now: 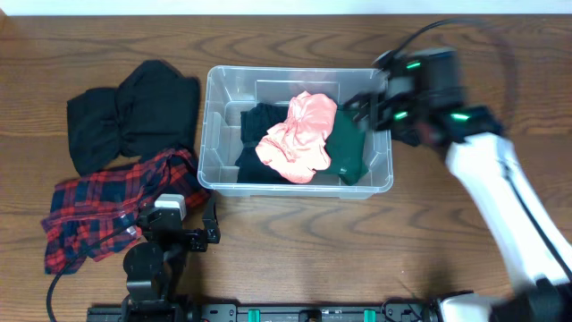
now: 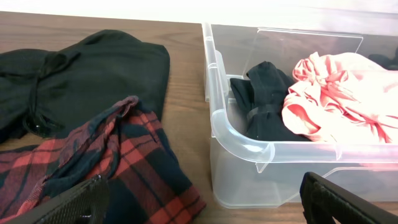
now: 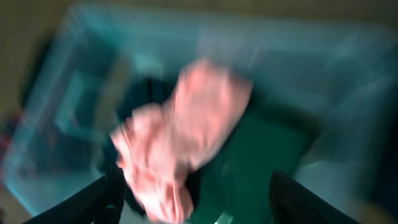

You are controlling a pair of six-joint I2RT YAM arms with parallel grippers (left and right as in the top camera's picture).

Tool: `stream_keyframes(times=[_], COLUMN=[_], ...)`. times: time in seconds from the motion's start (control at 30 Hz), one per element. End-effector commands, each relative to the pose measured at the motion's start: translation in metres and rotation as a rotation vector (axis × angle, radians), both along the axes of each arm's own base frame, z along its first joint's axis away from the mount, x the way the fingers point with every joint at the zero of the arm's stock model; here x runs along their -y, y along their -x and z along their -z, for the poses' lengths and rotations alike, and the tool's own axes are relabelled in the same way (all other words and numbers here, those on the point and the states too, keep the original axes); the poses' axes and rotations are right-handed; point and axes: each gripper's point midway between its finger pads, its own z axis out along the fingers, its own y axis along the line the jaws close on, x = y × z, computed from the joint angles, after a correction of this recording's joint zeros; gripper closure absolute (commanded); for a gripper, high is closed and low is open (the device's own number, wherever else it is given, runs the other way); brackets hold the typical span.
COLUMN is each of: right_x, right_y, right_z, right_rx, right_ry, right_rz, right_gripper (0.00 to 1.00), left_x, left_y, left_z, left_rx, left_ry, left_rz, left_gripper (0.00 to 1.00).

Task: Pack container
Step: 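Lower the pink garment into the bin and open the right gripper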

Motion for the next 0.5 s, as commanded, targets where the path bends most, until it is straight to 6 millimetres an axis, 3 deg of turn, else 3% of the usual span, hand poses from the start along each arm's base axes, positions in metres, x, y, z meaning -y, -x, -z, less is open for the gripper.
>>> stream_keyframes(times=[0.0, 0.07, 0.1, 0.27, 0.37, 0.47], right_x=[0.05, 0.089, 0.099, 0.168, 0.191, 0.2], right_y=[-0.005, -0.008, -0.008, -0.008, -0.013, -0.023], right_z=[-0.049, -0.049, -0.046, 0.009, 0.051, 0.09], right_rx=[0.107, 0.096, 0.082, -0.129, -0.247, -0.331], right_ry=[-0.029, -0.028, -0.028, -0.021, -0.014, -0.024], right_rz=[0.152, 0.255, 0.283, 0.502, 0.567, 0.59], right_gripper=[0.26, 0.24, 0.23, 0.16, 0.16, 0.16], left_x=[0.0, 0.0, 0.0, 0.0, 0.0, 0.0], left_y=[0.0, 0.0, 0.0, 0.0, 0.0, 0.0], left_z=[0.011, 0.011, 0.011, 0.011, 0.011, 0.011], left_rx=[-0.024, -0.024, -0.024, -0.024, -0.024, -0.024], left_ry=[-0.01, -0.01, -0.01, -0.01, -0.01, -0.01], left_rz=[0.001, 0.001, 0.001, 0.001, 0.001, 0.001], left_gripper=[0.02, 0.02, 0.02, 0.02, 0.02, 0.02])
